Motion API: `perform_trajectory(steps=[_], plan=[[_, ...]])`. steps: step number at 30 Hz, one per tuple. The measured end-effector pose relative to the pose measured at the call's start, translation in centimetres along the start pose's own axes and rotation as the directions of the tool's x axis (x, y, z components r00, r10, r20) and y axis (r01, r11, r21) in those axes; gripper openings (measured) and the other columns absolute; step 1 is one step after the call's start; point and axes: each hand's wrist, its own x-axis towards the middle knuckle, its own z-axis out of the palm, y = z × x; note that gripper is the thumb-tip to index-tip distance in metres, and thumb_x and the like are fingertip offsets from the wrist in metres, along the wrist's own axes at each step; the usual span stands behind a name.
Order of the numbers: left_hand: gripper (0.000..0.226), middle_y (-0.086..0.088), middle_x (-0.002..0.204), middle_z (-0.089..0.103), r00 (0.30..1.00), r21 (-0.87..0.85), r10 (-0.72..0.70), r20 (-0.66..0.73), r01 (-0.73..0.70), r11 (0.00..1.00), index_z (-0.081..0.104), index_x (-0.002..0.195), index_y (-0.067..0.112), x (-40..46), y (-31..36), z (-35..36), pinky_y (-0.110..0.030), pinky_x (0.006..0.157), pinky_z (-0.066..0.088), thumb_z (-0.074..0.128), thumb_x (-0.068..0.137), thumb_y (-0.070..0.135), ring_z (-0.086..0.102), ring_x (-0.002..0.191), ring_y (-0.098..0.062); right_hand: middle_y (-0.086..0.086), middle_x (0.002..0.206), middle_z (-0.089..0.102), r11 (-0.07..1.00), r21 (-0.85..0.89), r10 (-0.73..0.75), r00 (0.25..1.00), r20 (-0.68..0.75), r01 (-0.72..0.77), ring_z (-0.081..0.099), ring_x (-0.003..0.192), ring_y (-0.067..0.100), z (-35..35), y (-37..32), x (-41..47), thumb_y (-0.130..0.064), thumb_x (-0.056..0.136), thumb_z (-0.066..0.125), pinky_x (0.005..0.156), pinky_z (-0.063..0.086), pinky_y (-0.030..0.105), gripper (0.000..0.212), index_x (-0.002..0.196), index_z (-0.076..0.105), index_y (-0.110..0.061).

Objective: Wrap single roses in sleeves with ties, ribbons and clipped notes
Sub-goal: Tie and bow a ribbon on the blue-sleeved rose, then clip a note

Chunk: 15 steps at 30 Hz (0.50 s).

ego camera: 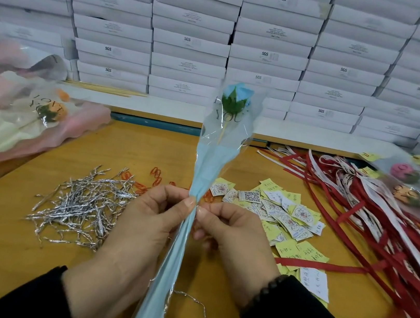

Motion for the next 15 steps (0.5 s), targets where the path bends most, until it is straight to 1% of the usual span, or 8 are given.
perform_trajectory(steps=[1,4,6,8,9,11,13,15], plan=[[0.008,-0.008,0.065,0.066,1.000,-0.025,-0.012,0.016,0.012,1.000,0.066,0.072,0.009,-0.1,0.0,0.0,-0.035,0.055,0.054,0.064,0.066,0.013,0.058,0.050,-0.018,-0.003,0.054,0.062,0.997,0.063,0.051,0.999,0.016,-0.051,0.054,0.045,0.003,0.1,0.1,0.0,-0.006,0.086,0.062,0.044,0.040,0.013,0.017,0.069,0.065,-0.008],[0.015,-0.012,0.064,0.065,0.998,-0.058,-0.022,0.058,0.026,0.998,0.061,0.079,0.002,-0.3,0.3,0.4,-0.031,0.048,0.053,0.063,0.067,0.011,0.055,0.045,-0.021,0.001,0.053,0.060,0.972,0.183,0.141,0.988,0.059,-0.150,0.050,0.042,0.005,0.2,0.1,-0.1,-0.008,0.085,0.061,0.040,0.038,0.015,0.023,0.062,0.064,-0.009],[0.013,-0.012,0.063,0.064,0.998,-0.068,-0.010,0.059,0.014,0.998,0.060,0.077,0.002,-0.4,0.5,0.5,-0.030,0.044,0.051,0.062,0.068,0.011,0.053,0.043,-0.021,-0.001,0.048,0.057,0.980,0.141,0.134,0.990,0.047,-0.140,0.048,0.039,0.005,0.2,0.1,-0.1,-0.013,0.085,0.062,0.039,0.037,0.015,0.030,0.055,0.062,-0.011],[0.010,-0.010,0.063,0.064,0.999,-0.058,-0.004,0.034,0.006,0.998,0.059,0.075,0.004,-0.3,0.6,0.4,-0.029,0.046,0.052,0.062,0.068,0.010,0.054,0.045,-0.020,-0.002,0.045,0.054,0.997,0.014,0.081,0.997,0.005,-0.081,0.045,0.037,0.003,0.3,-0.1,-0.2,-0.015,0.084,0.065,0.038,0.036,0.013,0.030,0.055,0.060,-0.010],[0.010,-0.009,0.064,0.064,1.000,-0.043,-0.001,0.022,0.002,0.999,0.059,0.075,0.005,-0.3,0.6,0.3,-0.028,0.048,0.052,0.062,0.067,0.011,0.055,0.047,-0.019,-0.001,0.047,0.054,0.998,-0.044,0.044,0.999,-0.018,-0.045,0.044,0.036,0.002,0.3,-0.2,-0.2,-0.014,0.082,0.067,0.039,0.035,0.013,0.026,0.058,0.058,-0.009],[0.010,-0.010,0.067,0.064,1.000,-0.012,-0.002,0.003,0.002,1.000,0.061,0.074,0.005,-0.3,0.4,0.2,-0.024,0.049,0.051,0.063,0.066,0.011,0.056,0.052,-0.016,0.007,0.058,0.058,0.996,-0.093,-0.010,0.999,-0.039,0.006,0.049,0.042,0.004,0.0,-0.5,-0.1,-0.005,0.077,0.071,0.042,0.037,0.012,0.019,0.066,0.056,-0.007],[0.009,-0.011,0.066,0.064,1.000,-0.020,-0.017,-0.013,0.017,1.000,0.062,0.074,0.004,-0.3,0.4,0.2,-0.020,0.047,0.050,0.064,0.067,0.009,0.057,0.050,-0.014,0.010,0.071,0.059,0.997,-0.071,-0.027,1.000,-0.014,0.026,0.056,0.055,0.011,-0.3,-0.8,0.0,0.005,0.076,0.069,0.048,0.044,0.014,0.017,0.077,0.055,-0.005],[0.009,-0.011,0.063,0.065,0.999,-0.042,-0.027,-0.019,0.026,0.999,0.061,0.073,0.003,-0.3,0.4,0.2,-0.018,0.044,0.049,0.063,0.066,0.008,0.058,0.046,-0.013,0.007,0.077,0.059,0.998,-0.063,-0.019,0.999,0.036,0.021,0.058,0.062,0.014,-0.6,-1.2,0.1,0.008,0.076,0.065,0.051,0.046,0.015,0.018,0.087,0.059,-0.006]])
